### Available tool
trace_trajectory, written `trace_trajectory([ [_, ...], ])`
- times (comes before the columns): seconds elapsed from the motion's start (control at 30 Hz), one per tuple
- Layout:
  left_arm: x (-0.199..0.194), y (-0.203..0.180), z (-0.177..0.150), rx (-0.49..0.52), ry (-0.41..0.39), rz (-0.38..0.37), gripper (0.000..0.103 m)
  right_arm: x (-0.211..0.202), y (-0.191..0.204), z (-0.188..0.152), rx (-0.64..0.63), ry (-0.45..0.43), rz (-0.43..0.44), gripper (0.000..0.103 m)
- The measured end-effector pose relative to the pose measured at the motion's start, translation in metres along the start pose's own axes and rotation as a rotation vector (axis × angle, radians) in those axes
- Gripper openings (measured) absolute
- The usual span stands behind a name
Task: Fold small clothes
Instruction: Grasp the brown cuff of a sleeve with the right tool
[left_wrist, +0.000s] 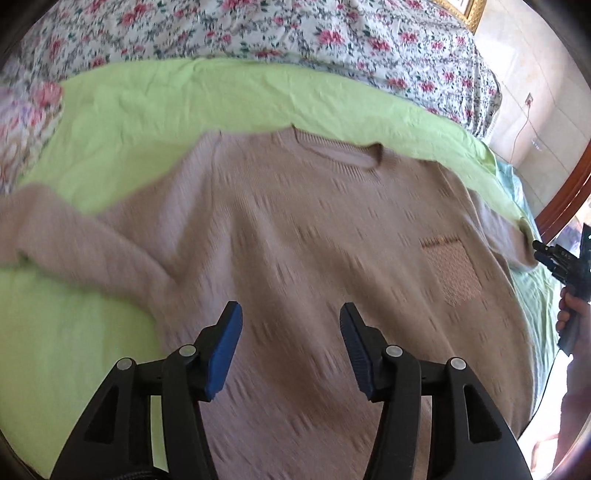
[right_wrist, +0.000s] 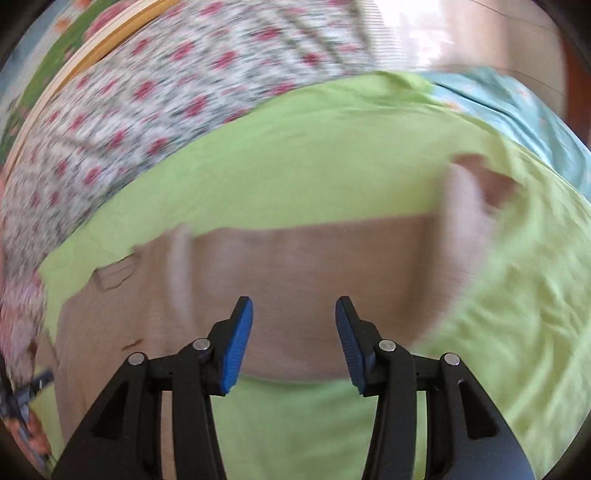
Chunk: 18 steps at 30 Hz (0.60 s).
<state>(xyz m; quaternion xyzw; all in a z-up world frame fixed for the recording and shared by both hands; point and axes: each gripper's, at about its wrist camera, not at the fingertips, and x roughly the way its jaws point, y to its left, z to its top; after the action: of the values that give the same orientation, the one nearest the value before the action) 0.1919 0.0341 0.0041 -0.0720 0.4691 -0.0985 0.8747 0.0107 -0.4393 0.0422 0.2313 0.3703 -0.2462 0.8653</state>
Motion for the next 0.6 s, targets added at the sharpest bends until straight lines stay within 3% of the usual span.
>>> trace_trajectory([
  [0.07, 0.002, -0.005, -0.010, -0.006, 0.010, -0.010, 0.056, -0.004, -0.022, 0.006, 0.043, -0.004, -0.024, 0.048],
  [0.33, 0.006, -0.027, -0.021, 0.000, 0.052, -0.038, 0.056, -0.011, -0.109, 0.044, 0.309, -0.101, 0.026, 0.049],
  [0.43, 0.006, -0.037, -0.020, 0.018, 0.054, -0.032, 0.056, 0.000, -0.130, 0.060, 0.333, -0.121, -0.011, 0.049],
  [0.47, 0.007, -0.042, -0.020, 0.024, 0.057, -0.034, 0.056, 0.006, -0.136, 0.065, 0.345, -0.110, -0.013, 0.047],
  [0.53, 0.010, -0.048, -0.018, 0.032, 0.065, -0.037, 0.056, 0.023, -0.140, 0.076, 0.351, -0.073, -0.010, 0.034],
  [0.6, 0.015, -0.054, -0.016, 0.041, 0.072, -0.034, 0.056, 0.037, -0.142, 0.083, 0.344, -0.048, -0.056, 0.033],
])
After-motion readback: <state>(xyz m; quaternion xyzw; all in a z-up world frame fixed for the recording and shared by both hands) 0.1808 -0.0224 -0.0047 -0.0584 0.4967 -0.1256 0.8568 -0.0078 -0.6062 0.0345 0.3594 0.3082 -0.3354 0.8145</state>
